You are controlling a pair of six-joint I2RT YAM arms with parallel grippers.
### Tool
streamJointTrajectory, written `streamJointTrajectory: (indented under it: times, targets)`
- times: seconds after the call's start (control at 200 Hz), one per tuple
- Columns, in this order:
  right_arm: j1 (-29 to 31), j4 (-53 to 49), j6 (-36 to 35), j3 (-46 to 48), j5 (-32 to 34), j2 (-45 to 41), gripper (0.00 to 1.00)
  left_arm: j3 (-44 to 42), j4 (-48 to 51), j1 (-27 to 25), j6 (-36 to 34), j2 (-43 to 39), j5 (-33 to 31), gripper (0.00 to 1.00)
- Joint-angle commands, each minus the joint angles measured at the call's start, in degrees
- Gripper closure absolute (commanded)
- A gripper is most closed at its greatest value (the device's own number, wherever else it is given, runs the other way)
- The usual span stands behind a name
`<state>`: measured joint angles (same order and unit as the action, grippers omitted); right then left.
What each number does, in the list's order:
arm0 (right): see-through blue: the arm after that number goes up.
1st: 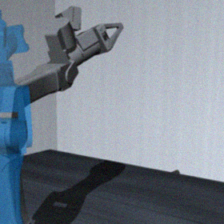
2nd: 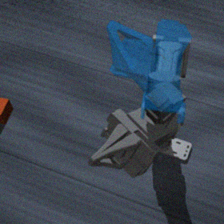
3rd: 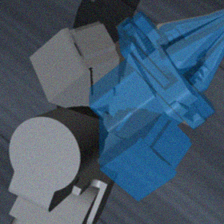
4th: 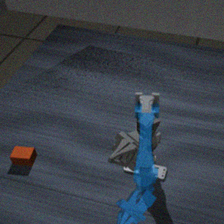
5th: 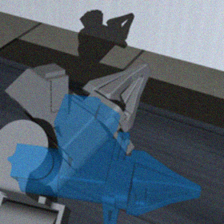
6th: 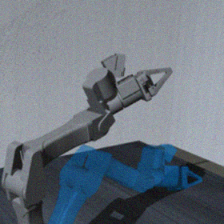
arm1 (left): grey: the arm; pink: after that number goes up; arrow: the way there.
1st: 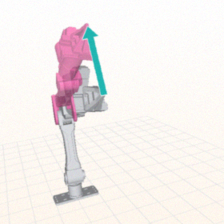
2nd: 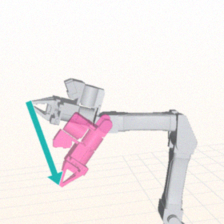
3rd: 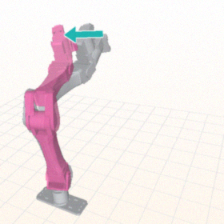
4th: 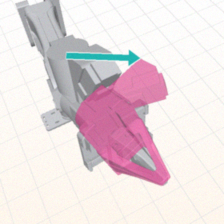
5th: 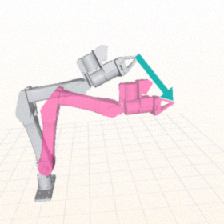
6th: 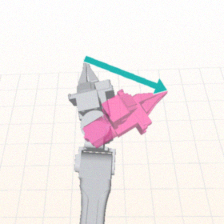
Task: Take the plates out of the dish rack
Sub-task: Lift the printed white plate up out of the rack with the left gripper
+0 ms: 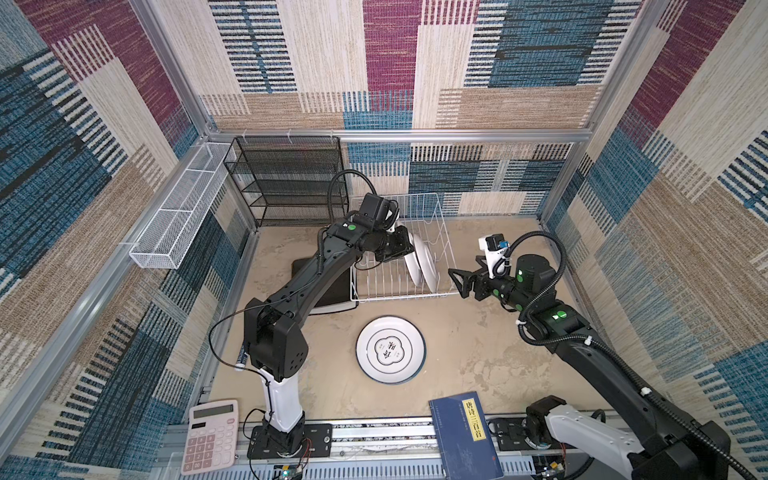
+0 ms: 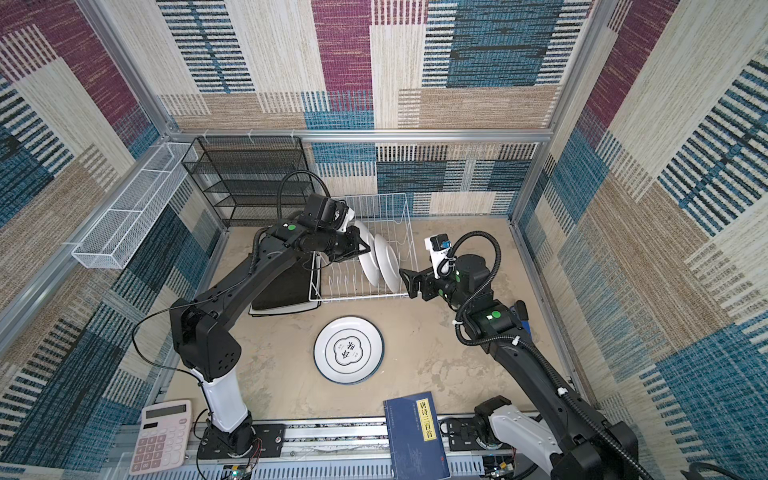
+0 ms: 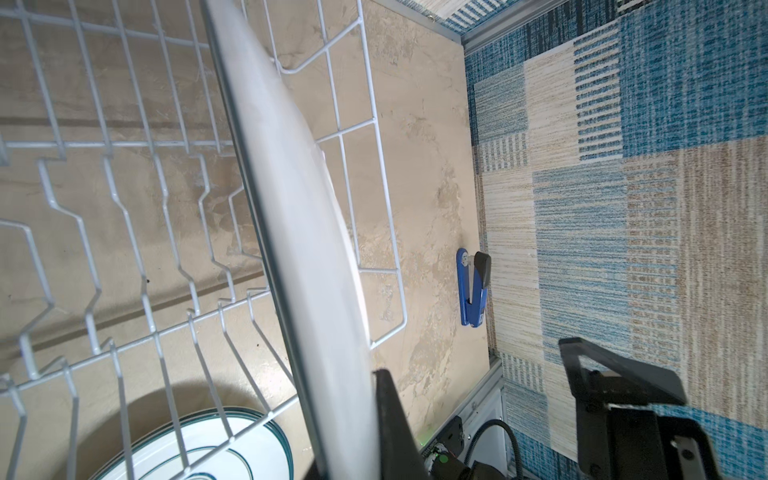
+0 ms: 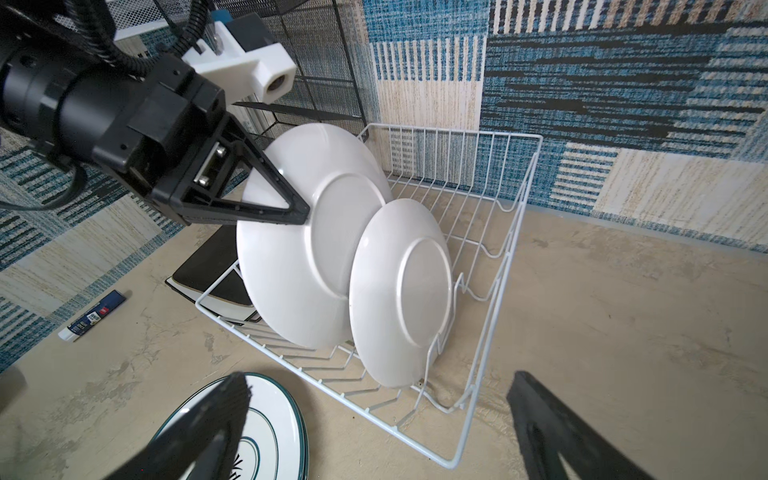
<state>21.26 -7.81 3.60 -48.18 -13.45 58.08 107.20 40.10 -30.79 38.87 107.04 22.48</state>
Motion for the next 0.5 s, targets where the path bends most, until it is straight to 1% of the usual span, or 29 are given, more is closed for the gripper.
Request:
streamJointTrajectory:
  times: [0.0, 0.17, 0.295, 0.496]
  targets:
    - [0.01, 1.8, 1.07, -0.68, 0.59, 0.15, 0.01, 1.16, -0.25, -0.05, -1.42, -1.17, -0.51, 1.0]
    - [0.06, 1.26, 1.75, -1.19, 1.01, 0.47, 0.01, 1.6, -0.06, 0.03, -1.77, -2.43, -1.34, 1.0]
    - [0.06, 0.3, 3.75, -2.19, 1.59, 1.2, 0.01, 2.55, 0.94, 0.22, -2.62, -3.31, -1.99, 1.0]
    - [-0.12, -1.85, 7.22, -5.02, -0.7, 3.5, 0.01, 2.77, 2.24, 0.46, -4.99, -5.64, -4.34, 1.0]
